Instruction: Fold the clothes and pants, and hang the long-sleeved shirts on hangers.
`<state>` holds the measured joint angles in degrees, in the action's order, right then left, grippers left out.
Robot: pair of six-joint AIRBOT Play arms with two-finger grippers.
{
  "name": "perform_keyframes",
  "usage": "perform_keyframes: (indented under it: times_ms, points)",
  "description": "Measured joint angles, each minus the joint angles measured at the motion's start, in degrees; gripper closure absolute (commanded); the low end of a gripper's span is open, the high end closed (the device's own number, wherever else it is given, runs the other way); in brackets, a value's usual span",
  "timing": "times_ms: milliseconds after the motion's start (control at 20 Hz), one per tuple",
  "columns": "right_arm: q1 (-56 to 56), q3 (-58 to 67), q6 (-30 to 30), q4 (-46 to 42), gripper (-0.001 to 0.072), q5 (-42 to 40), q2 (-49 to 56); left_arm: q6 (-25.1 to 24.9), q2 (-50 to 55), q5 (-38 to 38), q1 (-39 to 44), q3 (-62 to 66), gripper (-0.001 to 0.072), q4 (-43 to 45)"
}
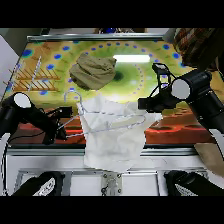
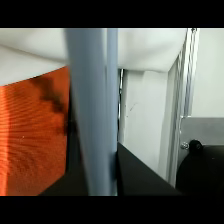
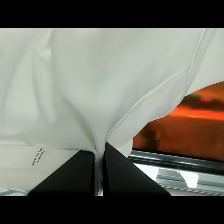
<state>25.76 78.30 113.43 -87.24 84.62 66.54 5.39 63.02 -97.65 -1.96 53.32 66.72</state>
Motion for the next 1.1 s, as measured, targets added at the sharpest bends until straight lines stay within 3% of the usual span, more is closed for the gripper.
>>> perform_keyframes:
  times_ms: [650,1100]
  points:
    - [-0.22,0.28,0.22,0.00,0.0680,2.71,-0.15,1.03,1.57,0.02,-0.39,3.15,0.0685,-4.74]
    - [-0.28,0.31,0.20,0.00,0.0680,2.82,-0.17,2.14,1.62,2.62,-0.37,0.59,0.0685,-1.92]
